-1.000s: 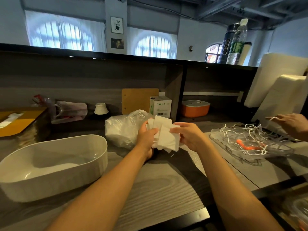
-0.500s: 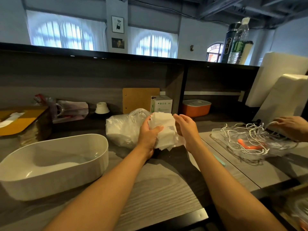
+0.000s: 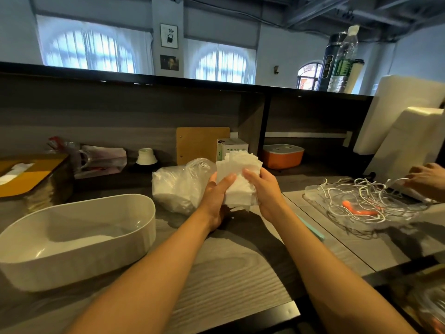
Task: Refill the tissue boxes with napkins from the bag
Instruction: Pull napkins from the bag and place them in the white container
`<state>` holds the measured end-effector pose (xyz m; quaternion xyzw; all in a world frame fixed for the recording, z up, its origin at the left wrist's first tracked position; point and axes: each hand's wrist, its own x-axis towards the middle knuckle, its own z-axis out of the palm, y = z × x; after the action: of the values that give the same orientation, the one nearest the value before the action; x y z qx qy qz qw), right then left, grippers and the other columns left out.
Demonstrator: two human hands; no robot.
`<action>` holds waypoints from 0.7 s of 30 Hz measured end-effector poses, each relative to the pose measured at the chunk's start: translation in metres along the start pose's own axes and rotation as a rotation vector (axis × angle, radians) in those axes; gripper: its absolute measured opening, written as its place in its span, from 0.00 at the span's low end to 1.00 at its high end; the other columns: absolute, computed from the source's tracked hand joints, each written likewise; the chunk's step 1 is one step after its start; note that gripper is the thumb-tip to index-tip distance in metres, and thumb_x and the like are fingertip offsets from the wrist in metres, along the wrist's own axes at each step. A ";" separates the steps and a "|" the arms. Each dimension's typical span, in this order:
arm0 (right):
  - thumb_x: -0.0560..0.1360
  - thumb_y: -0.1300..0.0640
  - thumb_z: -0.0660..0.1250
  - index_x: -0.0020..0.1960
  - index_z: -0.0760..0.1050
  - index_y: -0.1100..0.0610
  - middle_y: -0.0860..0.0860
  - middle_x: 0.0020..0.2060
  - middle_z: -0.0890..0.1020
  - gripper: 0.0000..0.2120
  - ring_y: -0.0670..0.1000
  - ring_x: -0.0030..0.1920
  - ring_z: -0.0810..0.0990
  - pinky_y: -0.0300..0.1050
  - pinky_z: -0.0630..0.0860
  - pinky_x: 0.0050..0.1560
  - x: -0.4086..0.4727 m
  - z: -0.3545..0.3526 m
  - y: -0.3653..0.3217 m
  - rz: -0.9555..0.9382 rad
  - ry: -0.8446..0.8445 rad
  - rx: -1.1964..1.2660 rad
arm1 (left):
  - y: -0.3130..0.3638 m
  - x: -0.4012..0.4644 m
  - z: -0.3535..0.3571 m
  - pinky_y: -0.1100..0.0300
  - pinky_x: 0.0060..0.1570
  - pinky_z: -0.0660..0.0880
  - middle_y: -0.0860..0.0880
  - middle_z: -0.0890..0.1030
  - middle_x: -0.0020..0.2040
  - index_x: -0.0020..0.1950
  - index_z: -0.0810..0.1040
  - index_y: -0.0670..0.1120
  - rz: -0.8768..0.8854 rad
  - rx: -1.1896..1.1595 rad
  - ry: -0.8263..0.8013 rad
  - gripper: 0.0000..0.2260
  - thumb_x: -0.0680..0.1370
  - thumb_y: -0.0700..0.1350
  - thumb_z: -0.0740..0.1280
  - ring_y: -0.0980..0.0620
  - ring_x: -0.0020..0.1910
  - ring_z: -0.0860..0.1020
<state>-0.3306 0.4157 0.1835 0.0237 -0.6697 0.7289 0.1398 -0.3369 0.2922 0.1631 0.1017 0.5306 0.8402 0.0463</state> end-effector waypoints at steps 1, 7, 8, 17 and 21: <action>0.79 0.55 0.67 0.58 0.74 0.48 0.52 0.54 0.82 0.09 0.53 0.53 0.84 0.55 0.82 0.52 0.001 0.000 0.001 -0.017 0.008 -0.005 | 0.001 0.000 0.000 0.51 0.44 0.82 0.42 0.81 0.61 0.71 0.71 0.49 -0.017 -0.002 -0.006 0.21 0.79 0.49 0.68 0.43 0.56 0.82; 0.78 0.54 0.68 0.58 0.73 0.49 0.48 0.52 0.81 0.10 0.51 0.53 0.82 0.52 0.82 0.50 0.001 -0.001 -0.001 -0.099 0.062 -0.087 | -0.001 0.001 0.001 0.45 0.53 0.81 0.43 0.81 0.60 0.68 0.73 0.48 -0.080 0.047 -0.022 0.19 0.78 0.50 0.69 0.43 0.57 0.82; 0.77 0.53 0.69 0.58 0.74 0.49 0.49 0.53 0.81 0.11 0.52 0.53 0.82 0.54 0.82 0.51 0.001 -0.001 0.000 -0.065 0.047 -0.104 | -0.002 0.002 0.001 0.47 0.51 0.82 0.43 0.82 0.59 0.67 0.74 0.49 -0.067 0.073 -0.013 0.17 0.79 0.50 0.68 0.43 0.56 0.82; 0.79 0.54 0.67 0.62 0.75 0.53 0.52 0.53 0.82 0.13 0.52 0.53 0.83 0.52 0.82 0.49 -0.003 0.001 0.000 0.037 -0.086 -0.130 | -0.003 0.001 0.003 0.54 0.45 0.82 0.45 0.82 0.55 0.64 0.72 0.49 0.035 0.114 0.111 0.10 0.83 0.47 0.62 0.46 0.52 0.82; 0.79 0.57 0.66 0.60 0.75 0.55 0.50 0.50 0.82 0.10 0.48 0.49 0.82 0.45 0.81 0.43 -0.002 -0.001 0.000 0.002 0.035 -0.199 | -0.008 -0.001 0.009 0.52 0.54 0.79 0.47 0.78 0.60 0.66 0.68 0.52 0.154 0.435 0.191 0.11 0.84 0.49 0.60 0.49 0.54 0.79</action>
<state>-0.3283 0.4168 0.1834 -0.0037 -0.7364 0.6591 0.1526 -0.3346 0.3038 0.1599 0.0693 0.6917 0.7130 -0.0913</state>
